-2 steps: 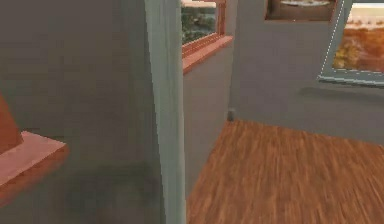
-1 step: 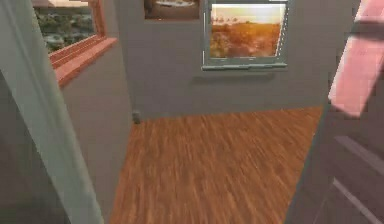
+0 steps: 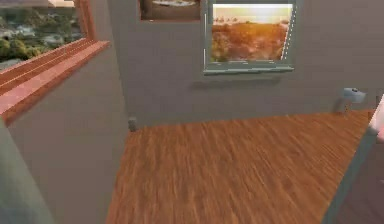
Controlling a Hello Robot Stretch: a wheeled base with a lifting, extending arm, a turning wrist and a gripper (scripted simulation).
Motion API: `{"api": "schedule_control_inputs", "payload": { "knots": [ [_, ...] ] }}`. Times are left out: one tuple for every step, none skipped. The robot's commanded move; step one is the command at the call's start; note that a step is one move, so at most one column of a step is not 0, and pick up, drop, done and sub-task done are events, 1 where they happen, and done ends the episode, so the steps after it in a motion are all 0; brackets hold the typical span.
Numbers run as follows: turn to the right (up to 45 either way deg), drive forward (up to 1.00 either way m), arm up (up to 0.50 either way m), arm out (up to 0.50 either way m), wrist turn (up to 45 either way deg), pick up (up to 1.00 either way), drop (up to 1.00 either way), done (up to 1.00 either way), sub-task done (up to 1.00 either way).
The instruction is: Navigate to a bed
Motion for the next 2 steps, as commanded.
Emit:
{"api": "schedule_control_inputs", "payload": {
  "knots": [
    [24.0, 0.00, 0.00, 0.00, 0.0, 0.00, 0.00, 0.00, 0.00],
    [0.0, 0.50, 0.00, 0.00, 0.0, 0.00, 0.00, 0.00, 0.00]
  ]
}}
